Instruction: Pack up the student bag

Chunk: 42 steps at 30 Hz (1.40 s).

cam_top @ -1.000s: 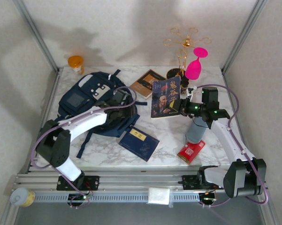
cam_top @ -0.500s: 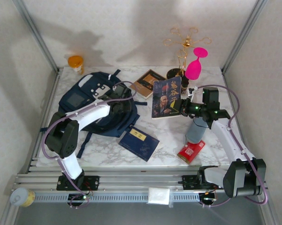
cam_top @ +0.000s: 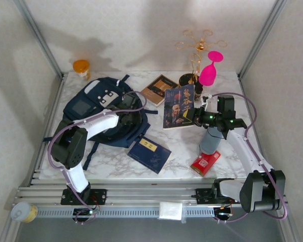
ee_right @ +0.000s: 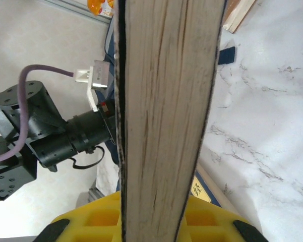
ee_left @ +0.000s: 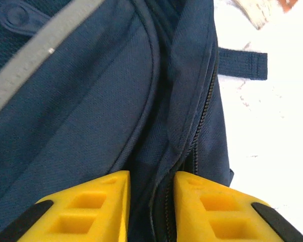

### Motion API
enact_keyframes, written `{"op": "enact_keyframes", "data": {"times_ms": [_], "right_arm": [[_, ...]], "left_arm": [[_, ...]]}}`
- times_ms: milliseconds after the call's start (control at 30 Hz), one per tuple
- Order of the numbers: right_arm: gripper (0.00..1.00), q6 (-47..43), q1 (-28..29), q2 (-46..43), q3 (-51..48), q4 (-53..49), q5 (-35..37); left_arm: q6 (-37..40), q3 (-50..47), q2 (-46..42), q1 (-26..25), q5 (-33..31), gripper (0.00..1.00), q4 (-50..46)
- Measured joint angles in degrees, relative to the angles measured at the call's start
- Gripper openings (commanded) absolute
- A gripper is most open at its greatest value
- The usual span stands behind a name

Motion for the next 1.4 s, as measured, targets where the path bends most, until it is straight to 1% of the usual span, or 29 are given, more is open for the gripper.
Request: {"op": "enact_keyframes", "data": {"times_ms": [100,133,233,367,467,567,633,800,1000,1067,1200,1300,1400], "right_arm": [[0.0,0.0,0.0,0.0,0.0,0.02,0.0],[0.0,0.0,0.0,0.0,0.0,0.02,0.0],[0.0,0.02,0.0,0.02,0.0,0.02,0.0],[0.0,0.02,0.0,0.52,0.0,0.07,0.02],[0.0,0.07,0.0,1.27,0.0,0.22,-0.04],[0.0,0.09,0.5,2.12,0.0,0.35,-0.22],[0.0,0.26,1.7,2.71,0.0,0.37,-0.15],[0.0,2.91,8.15,3.67,0.0,1.42,0.0],[0.0,8.41,19.3,6.99,0.92,6.29,1.97],[0.0,10.51,22.91,9.77,1.55,8.48,2.78],[0.0,14.01,28.98,18.29,4.57,12.48,5.18],[0.0,15.65,32.02,24.98,8.35,14.93,6.62],[0.0,15.67,34.49,31.98,15.3,15.08,7.8]], "left_arm": [[-0.04,-1.77,0.04,0.0,1.53,0.22,2.01],[0.07,-2.03,0.04,0.0,1.68,0.18,2.32],[0.26,-2.12,0.04,0.07,1.62,0.01,2.38],[1.38,-2.12,-0.26,0.22,2.03,0.0,2.27],[1.79,-1.75,-2.34,0.59,2.56,0.0,0.87],[2.82,0.68,-5.55,0.74,2.16,0.0,-2.73],[3.69,3.8,-7.69,0.81,0.5,0.0,-6.25],[5.81,12.17,-11.47,1.16,-5.01,0.0,-13.75],[8.28,18.27,-13.38,1.31,-9.4,0.0,-21.07],[9.03,19.8,-13.38,1.33,-10.36,0.0,-22.91],[9.57,22.08,-13.38,1.33,-10.88,0.0,-25.42],[9.62,22.18,-13.81,1.33,-10.82,0.0,-25.99],[9.55,22.18,-14.6,1.33,-10.36,0.0,-26.34]]}}
